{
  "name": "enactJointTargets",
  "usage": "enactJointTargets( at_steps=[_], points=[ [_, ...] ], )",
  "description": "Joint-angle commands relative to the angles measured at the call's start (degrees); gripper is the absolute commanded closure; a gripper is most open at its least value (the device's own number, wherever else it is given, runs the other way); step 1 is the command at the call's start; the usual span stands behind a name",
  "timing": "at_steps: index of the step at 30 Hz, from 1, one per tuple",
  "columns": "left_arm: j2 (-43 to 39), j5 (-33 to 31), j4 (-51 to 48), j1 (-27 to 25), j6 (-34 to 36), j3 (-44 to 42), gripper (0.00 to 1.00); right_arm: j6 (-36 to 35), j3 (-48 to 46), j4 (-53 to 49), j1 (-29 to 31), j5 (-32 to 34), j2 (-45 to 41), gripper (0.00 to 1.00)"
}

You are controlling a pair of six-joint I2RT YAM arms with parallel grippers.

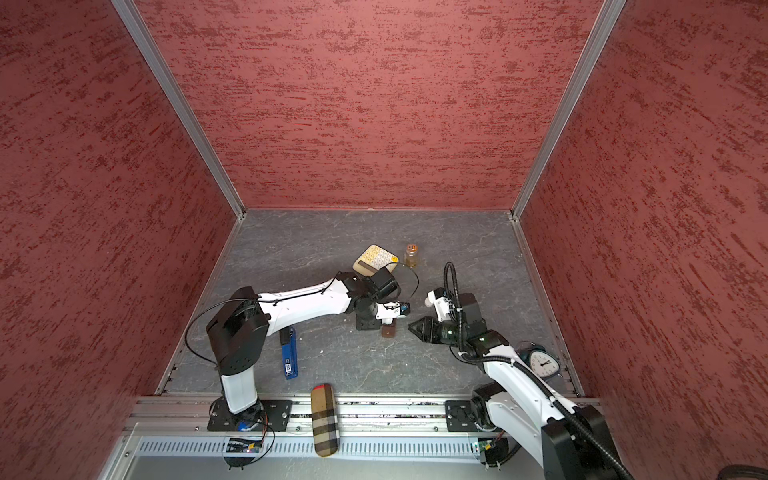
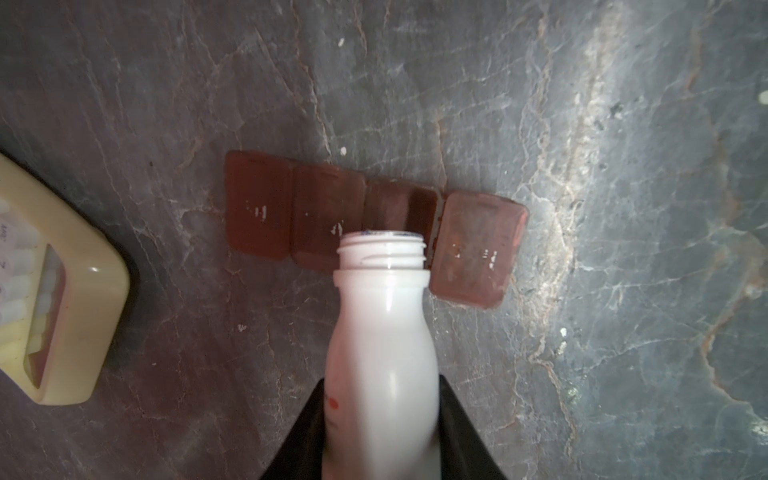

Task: Sort the pills into containers
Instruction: 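Tilt the white bottle mouth down over one organizer compartment with the left gripper, then shake white pills from the bottle into the compartment with the left gripper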

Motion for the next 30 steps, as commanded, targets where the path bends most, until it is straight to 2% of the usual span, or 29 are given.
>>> enactJointTargets(
  at_steps=[1, 19, 30],
  points=[
    [0.5, -0.4, -1.3, -0.5, 1.0, 1.4, 1.0, -0.3, -0.5, 0.5, -0.1, -0.2, -0.6, 0.58],
    [2.0, -1.5, -5.3, -1.0, 1.1, 4.1, 1.0, -0.3, -0.5, 0.6, -0.1, -0.4, -0.5, 0.58],
    [1.8, -1.4, -4.2, -0.9, 0.8, 3.8, 1.0, -0.3, -0.5, 0.6, -0.1, -0.4, -0.6, 0.58]
  ],
)
